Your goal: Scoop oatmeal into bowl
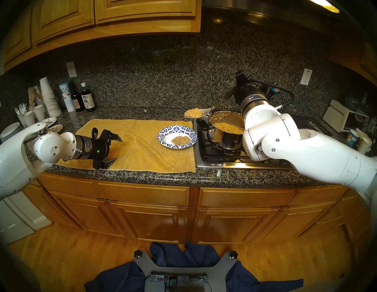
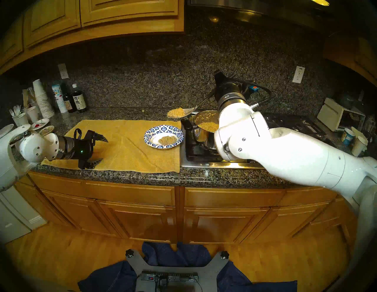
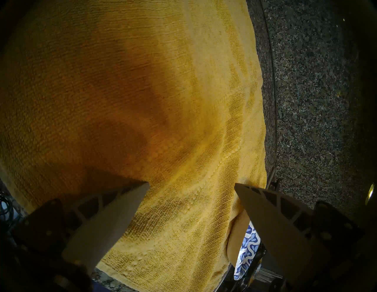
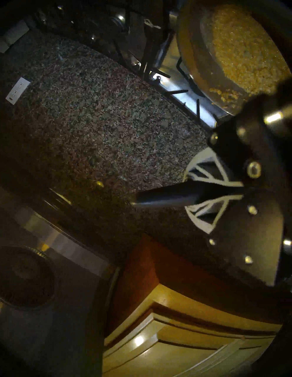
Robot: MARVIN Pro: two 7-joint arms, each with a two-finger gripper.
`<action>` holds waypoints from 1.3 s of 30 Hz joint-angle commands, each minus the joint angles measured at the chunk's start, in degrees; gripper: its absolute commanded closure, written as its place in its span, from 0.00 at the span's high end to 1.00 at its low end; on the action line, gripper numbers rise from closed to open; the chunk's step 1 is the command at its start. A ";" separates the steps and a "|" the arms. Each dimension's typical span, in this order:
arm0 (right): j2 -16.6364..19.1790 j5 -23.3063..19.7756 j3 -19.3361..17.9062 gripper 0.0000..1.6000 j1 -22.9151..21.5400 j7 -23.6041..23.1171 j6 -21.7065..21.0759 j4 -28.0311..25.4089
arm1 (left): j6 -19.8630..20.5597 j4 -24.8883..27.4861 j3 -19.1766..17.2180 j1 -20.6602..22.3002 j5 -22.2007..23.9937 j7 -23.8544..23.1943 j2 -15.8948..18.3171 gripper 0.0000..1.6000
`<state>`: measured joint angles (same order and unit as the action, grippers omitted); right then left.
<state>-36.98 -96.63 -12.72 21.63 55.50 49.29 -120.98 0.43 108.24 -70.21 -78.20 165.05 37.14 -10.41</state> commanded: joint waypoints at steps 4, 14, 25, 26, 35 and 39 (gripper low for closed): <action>-8.77 7.55 2.10 0.00 -4.72 7.84 -2.66 4.24 | -0.01 -0.10 -0.10 0.12 -0.05 -0.02 -0.08 1.00; -15.83 11.50 4.77 0.00 -6.57 10.02 -5.58 10.29 | -0.01 -0.10 -0.10 0.12 -0.05 -0.02 -0.07 1.00; -22.26 21.73 11.74 0.00 -8.68 12.88 -12.46 18.12 | -0.02 -0.10 -0.10 0.12 -0.05 -0.02 -0.07 1.00; -22.26 21.73 11.74 0.00 -8.68 12.88 -12.46 18.12 | -0.02 -0.10 -0.10 0.12 -0.05 -0.02 -0.07 1.00; -25.74 31.93 17.88 0.00 -10.46 16.85 -17.31 20.88 | -0.02 -0.09 -0.10 0.12 -0.05 -0.02 -0.07 1.00; -26.91 34.04 18.19 0.00 -10.62 19.43 -17.51 21.32 | -0.02 -0.10 -0.10 0.12 -0.05 -0.02 -0.07 1.00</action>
<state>-60.52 -68.88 6.34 14.96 71.83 32.88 -100.17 0.43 108.25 -70.21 -78.20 165.05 37.14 -10.40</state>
